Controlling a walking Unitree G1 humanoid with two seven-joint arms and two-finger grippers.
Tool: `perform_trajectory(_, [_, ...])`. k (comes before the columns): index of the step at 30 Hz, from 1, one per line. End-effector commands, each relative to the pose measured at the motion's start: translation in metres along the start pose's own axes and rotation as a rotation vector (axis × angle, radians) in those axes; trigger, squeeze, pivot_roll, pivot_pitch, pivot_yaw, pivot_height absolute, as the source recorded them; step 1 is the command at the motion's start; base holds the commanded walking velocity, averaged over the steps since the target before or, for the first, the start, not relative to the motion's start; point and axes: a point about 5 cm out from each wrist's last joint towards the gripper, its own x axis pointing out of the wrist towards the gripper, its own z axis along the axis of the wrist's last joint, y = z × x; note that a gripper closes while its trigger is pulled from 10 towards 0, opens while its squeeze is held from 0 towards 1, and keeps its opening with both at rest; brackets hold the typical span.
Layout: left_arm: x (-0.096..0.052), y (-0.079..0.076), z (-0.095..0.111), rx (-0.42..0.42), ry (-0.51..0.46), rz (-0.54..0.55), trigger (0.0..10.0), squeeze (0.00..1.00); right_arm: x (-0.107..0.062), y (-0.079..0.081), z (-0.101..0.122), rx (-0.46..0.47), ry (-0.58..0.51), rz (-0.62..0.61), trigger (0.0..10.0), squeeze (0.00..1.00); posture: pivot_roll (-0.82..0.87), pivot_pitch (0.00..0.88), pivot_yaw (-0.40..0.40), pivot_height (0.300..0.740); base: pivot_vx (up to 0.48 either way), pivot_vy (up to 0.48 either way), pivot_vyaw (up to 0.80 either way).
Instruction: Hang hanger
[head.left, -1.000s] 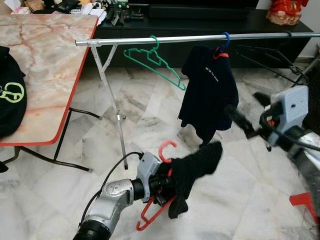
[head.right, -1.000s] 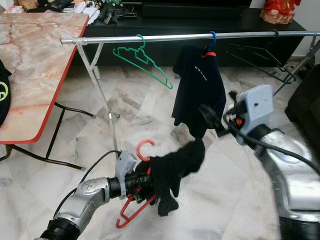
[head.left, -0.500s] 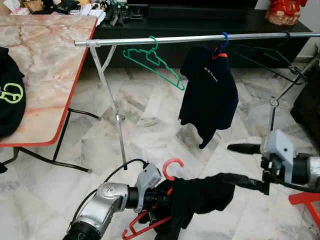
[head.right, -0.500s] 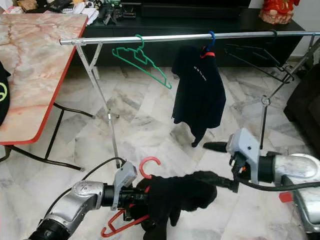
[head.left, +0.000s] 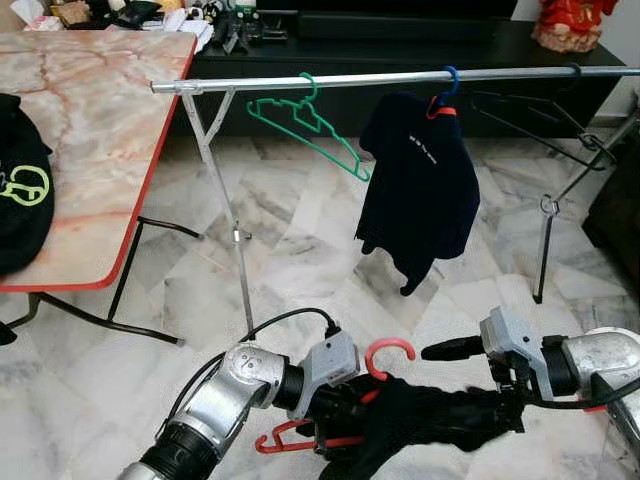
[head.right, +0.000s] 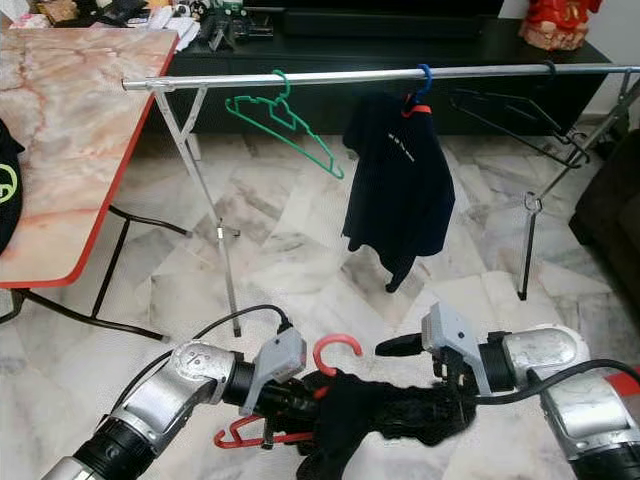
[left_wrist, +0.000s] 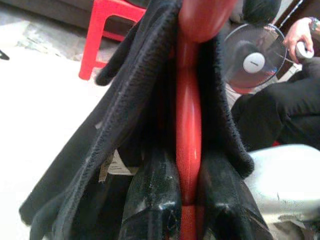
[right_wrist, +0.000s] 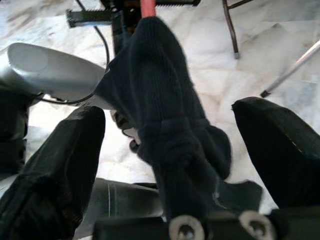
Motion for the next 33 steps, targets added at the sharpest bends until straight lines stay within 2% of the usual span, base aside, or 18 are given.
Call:
perform_trajectory(1, [0.004, -0.004, 0.009, 0.059, -0.007, -0.038, 10.0, 0.0, 0.001, -0.002, -0.002, 0.0, 0.014, 0.007, 10.0, 0.0, -0.12, 0.187, -0.046, 0.74, 0.0, 0.0, 0.0])
perform_trajectory(8, [0.006, -0.004, 0.008, 0.069, 0.011, -0.048, 10.0, 0.0, 0.004, -0.002, -0.01, 0.006, 0.049, 0.072, 10.0, 0.0, -0.12, 0.173, -0.043, 0.74, 0.0, 0.0, 0.0])
perform_trajectory(12, [0.007, -0.005, 0.011, 0.077, 0.013, -0.062, 10.0, 0.0, 0.014, -0.009, -0.012, -0.014, 0.056, 0.051, 10.0, 0.0, -0.1, 0.166, -0.041, 0.74, 0.0, 0.0, 0.0])
perform_trajectory(20, [0.01, -0.005, 0.015, 0.089, 0.014, -0.073, 10.0, 0.0, 0.024, -0.011, -0.01, -0.035, 0.021, 0.095, 10.0, 0.0, -0.1, 0.156, -0.037, 0.74, 0.0, 0.0, 0.0])
perform_trajectory(27, [0.011, -0.007, 0.016, 0.097, 0.022, -0.091, 10.0, 0.0, 0.031, 0.001, -0.023, -0.011, 0.081, 0.231, 10.0, 0.0, -0.09, 0.153, -0.031, 0.74, 0.0, 0.0, 0.0])
perform_trajectory(30, [0.012, -0.007, 0.015, 0.098, 0.024, -0.094, 10.0, 0.0, 0.032, 0.004, -0.026, -0.007, 0.095, 0.26, 10.0, 0.0, -0.09, 0.152, -0.028, 0.74, 0.0, 0.0, 0.0])
perform_trajectory(33, [0.012, -0.007, 0.015, 0.1, 0.027, -0.097, 10.0, 0.0, 0.04, 0.001, -0.029, -0.033, 0.104, 0.227, 10.0, 0.0, -0.09, 0.152, -0.029, 0.74, 0.0, 0.0, 0.0])
